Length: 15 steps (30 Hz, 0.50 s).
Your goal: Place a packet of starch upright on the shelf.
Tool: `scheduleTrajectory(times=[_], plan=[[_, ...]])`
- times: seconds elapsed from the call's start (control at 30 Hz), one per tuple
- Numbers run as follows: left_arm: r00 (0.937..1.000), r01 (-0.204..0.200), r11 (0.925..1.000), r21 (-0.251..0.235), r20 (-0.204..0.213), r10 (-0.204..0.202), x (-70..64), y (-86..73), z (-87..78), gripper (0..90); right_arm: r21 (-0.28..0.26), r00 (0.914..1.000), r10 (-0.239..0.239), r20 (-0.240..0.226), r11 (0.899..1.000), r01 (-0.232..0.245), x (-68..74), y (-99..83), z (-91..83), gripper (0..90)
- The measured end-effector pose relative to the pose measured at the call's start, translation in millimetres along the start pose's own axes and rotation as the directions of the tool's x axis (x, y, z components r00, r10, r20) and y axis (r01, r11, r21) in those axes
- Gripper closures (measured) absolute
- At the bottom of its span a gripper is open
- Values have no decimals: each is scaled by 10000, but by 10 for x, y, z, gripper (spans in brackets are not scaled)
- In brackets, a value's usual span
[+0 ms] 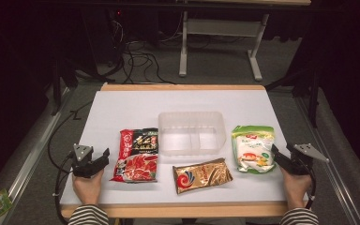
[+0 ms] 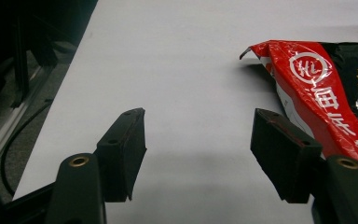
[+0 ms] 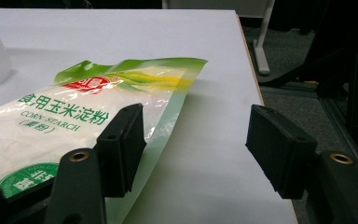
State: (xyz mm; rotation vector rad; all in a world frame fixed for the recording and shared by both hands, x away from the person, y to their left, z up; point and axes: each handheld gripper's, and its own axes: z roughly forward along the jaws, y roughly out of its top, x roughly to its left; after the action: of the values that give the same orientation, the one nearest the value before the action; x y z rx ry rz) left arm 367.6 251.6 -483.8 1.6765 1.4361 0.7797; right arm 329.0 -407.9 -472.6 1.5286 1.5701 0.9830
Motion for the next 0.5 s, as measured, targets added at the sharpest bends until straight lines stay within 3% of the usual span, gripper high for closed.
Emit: scheduleTrajectory(times=[0.5], plan=[[9999,-90,9999,97,53,90,-4,3,8,366,-15,9999,-153,-51,9999,153,1,-3,-4,384]])
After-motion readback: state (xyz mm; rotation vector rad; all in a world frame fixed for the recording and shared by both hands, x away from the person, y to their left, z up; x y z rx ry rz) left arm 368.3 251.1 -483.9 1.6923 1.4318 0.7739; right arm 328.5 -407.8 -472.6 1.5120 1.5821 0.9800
